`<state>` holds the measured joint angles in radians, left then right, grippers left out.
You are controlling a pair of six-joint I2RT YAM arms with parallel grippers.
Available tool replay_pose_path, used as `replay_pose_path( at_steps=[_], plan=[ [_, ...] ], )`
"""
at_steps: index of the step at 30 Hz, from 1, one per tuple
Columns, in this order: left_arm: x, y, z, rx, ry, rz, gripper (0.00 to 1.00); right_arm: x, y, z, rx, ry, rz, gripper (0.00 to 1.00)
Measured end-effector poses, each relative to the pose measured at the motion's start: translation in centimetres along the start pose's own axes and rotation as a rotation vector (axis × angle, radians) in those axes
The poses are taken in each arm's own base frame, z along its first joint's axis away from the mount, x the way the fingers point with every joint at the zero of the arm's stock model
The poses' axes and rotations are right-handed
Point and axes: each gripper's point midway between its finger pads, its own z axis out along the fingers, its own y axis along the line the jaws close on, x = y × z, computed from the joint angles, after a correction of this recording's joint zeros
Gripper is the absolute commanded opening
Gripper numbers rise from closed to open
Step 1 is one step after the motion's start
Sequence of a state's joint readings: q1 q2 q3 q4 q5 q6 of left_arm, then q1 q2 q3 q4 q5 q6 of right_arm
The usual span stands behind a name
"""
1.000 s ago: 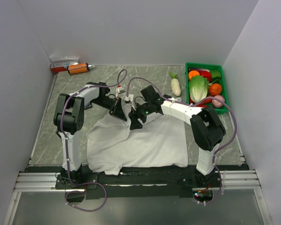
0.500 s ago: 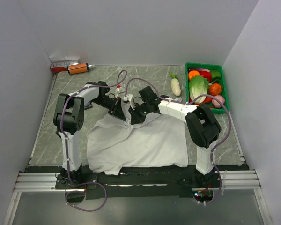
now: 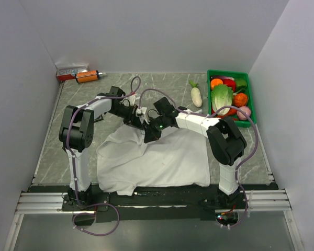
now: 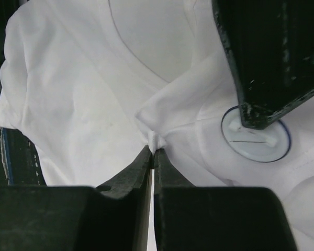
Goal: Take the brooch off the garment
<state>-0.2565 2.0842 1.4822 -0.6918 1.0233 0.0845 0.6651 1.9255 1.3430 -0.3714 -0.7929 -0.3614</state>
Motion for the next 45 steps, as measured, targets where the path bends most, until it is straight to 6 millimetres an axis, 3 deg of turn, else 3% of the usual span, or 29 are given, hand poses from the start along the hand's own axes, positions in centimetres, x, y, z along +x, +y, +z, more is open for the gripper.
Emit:
replay_pose_path(
  at_steps=[3, 5, 7, 10, 13, 17, 21, 24, 28, 33, 38, 45],
  plan=[
    [-0.8, 0.2, -0.2, -0.006, -0.028, -0.005, 0.01, 0.8, -0.4, -0.3, 0.03, 0.03, 0.034, 0.23],
    [-1.3, 0.3, -0.7, -0.006, -0.051, -0.013, 0.01, 1.4, -1.0, -0.9, 0.083, 0.058, 0.064, 0.38],
    [-1.9, 0.5, -1.7, -0.007, -0.08, -0.016, 0.01, 1.6, -2.0, -2.3, 0.158, 0.062, 0.097, 0.42],
    [-2.5, 0.6, -3.4, -0.01, -0.115, 0.006, 0.01, 0.9, -4.1, -5.9, 0.288, 0.026, 0.127, 0.48],
    [-3.4, 0.4, -5.0, -0.029, -0.137, 0.068, 0.01, -1.2, -6.4, -9.4, 0.409, -0.027, 0.126, 0.53],
    [-3.5, -1.4, -6.4, -0.077, -0.132, 0.176, 0.01, -5.4, -9.2, -12.5, 0.576, -0.106, 0.056, 0.61],
    [-3.5, -3.4, -8.4, -0.161, -0.135, 0.312, 0.01, -9.0, -10.7, -15.1, 0.719, -0.171, 0.003, 0.74],
    [-3.7, -4.1, -9.8, -0.233, -0.142, 0.394, 0.01, -10.1, -11.5, -16.7, 0.806, -0.205, 0.004, 0.84],
    [-4.1, -3.9, -11.1, -0.333, -0.142, 0.462, 0.01, -10.1, -11.3, -18.9, 0.879, -0.228, 0.027, 0.88],
    [-3.7, -3.4, -11.4, -0.453, -0.109, 0.505, 0.01, -9.3, -8.9, -20.3, 0.858, -0.248, 0.012, 0.88],
    [-2.7, -2.8, -11.1, -0.587, -0.068, 0.517, 0.01, -7.3, -7.4, -19.5, 0.804, -0.218, 0.007, 0.87],
    [-3.3, -1.4, -12.2, -0.724, -0.09, 0.448, 0.01, -5.2, -6.9, -18.0, 0.745, -0.164, 0.024, 0.87]
  ],
)
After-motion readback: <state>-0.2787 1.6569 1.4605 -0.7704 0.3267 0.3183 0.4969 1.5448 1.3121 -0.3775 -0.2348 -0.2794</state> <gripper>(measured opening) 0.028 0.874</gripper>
